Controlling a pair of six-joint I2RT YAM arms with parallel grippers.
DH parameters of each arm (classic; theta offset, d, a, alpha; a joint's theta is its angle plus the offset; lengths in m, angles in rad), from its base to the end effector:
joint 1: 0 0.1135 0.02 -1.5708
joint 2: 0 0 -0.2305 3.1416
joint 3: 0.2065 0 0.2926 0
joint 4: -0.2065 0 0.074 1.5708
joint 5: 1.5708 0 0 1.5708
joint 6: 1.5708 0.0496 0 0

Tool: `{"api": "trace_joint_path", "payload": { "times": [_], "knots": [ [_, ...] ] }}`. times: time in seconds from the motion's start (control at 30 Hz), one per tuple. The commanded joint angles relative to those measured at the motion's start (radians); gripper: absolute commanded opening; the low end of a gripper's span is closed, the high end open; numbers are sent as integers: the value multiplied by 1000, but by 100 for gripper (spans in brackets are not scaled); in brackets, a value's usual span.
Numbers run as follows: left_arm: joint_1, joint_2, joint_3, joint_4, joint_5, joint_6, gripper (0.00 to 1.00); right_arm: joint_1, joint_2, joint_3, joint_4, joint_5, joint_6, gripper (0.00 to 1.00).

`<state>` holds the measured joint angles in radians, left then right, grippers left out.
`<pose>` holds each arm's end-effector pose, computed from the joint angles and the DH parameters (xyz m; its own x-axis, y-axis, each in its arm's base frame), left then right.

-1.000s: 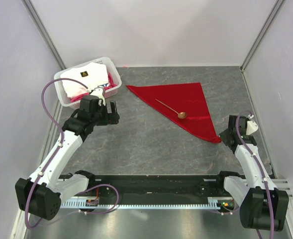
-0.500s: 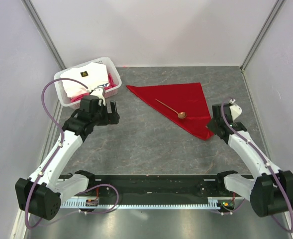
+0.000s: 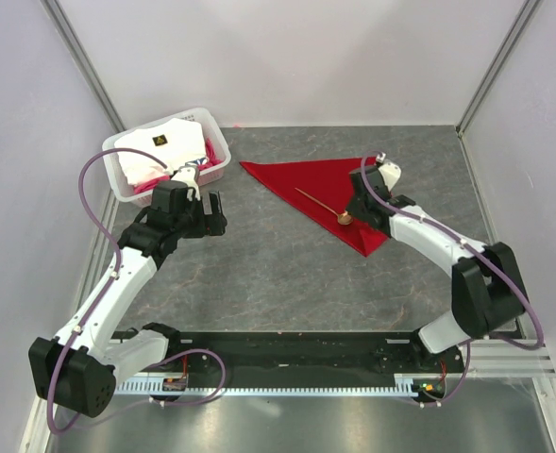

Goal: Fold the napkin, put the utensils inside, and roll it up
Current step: Fold the napkin

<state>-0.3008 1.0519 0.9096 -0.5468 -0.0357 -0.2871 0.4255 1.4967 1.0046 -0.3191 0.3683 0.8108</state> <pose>0.2804 -0.0851 0.2539 -0.6588 -0.0919 -0.7467 0.0868 0.9766 -0.1968 0.3412 0.1350 0.1737 -0.5704 0.4839 -0.6636 0.3690 0.8729 0.3193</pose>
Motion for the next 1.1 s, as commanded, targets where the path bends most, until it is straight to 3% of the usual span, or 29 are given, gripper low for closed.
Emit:
{"api": "trace_joint_path", "payload": {
  "times": [0.0,0.37,1.07],
  "knots": [
    [-6,-12,26,7,-18,26,100,36,101,98,115,-20,-13,0],
    [-6,-12,26,7,-15,25,100,117,292,272,184,-69,-18,0],
    [-6,-10,26,7,-15,26,100,142,481,473,207,-114,-39,0]
  ]
}}
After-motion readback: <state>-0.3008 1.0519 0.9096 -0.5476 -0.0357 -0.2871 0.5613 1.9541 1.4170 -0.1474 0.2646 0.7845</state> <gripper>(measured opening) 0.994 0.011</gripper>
